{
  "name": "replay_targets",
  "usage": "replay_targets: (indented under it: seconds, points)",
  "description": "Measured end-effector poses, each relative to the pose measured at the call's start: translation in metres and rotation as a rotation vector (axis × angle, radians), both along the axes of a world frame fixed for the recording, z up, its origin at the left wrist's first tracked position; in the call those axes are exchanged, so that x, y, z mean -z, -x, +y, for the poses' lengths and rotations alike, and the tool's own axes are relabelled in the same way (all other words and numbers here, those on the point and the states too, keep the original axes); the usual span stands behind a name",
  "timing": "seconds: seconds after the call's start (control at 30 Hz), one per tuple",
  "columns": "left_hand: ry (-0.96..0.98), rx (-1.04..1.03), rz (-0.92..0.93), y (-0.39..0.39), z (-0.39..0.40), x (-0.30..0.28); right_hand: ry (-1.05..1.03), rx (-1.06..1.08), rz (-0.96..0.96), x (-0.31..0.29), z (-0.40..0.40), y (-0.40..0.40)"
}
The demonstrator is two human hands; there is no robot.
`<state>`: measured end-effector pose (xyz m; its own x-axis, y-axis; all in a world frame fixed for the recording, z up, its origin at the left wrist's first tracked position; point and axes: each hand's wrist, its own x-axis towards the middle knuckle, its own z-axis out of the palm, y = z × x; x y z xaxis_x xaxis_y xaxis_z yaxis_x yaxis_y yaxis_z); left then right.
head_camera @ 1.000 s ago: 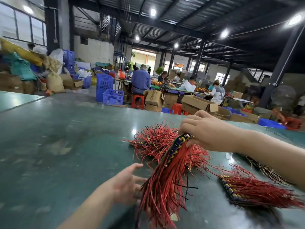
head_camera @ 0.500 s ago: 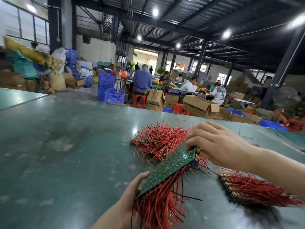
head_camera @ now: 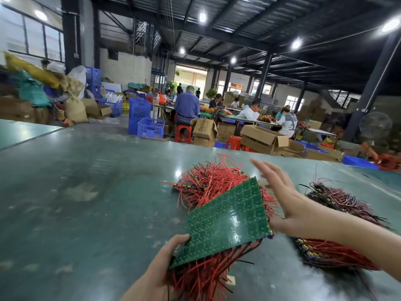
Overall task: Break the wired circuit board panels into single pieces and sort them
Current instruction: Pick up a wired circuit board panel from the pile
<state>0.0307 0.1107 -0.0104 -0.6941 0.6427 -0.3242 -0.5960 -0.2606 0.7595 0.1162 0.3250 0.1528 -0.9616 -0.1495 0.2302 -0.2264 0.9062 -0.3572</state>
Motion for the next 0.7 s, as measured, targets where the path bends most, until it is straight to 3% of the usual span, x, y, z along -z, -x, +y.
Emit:
replay_targets:
  seconds: [0.07, 0.1, 0.13, 0.23, 0.3, 0.43, 0.6, 0.7]
  points:
    - [-0.045, -0.025, -0.008, 0.001, 0.000, -0.005, 0.809, 0.223, -0.203, 0.007, 0.000, 0.005]
    - [-0.037, -0.066, 0.060, -0.001, -0.002, -0.010, 1.097, 0.276, -0.330, 0.011, 0.004, 0.006]
    - [-0.016, -0.083, 0.121, 0.000, -0.003, -0.008, 1.231, 0.263, -0.451, 0.016, 0.006, 0.010]
    - [-0.025, -0.006, 0.133, -0.002, -0.002, -0.007, 1.301, 0.315, -0.534, 0.038, 0.007, 0.006]
    - [0.018, -0.054, 0.115, 0.000, -0.001, -0.006, 1.313, 0.447, -0.468, 0.054, 0.003, 0.009]
    - [0.160, -0.107, 0.343, 0.008, -0.002, -0.006, 1.313, 0.577, -0.244, 0.082, -0.006, 0.009]
    - [0.285, -0.055, 0.518, 0.022, -0.010, -0.023, 1.385, 0.512, -0.020, 0.097, -0.013, 0.013]
    - [0.371, -0.160, 0.539, 0.037, -0.012, -0.032, 1.409, 0.477, 0.012, 0.103, -0.013, 0.015]
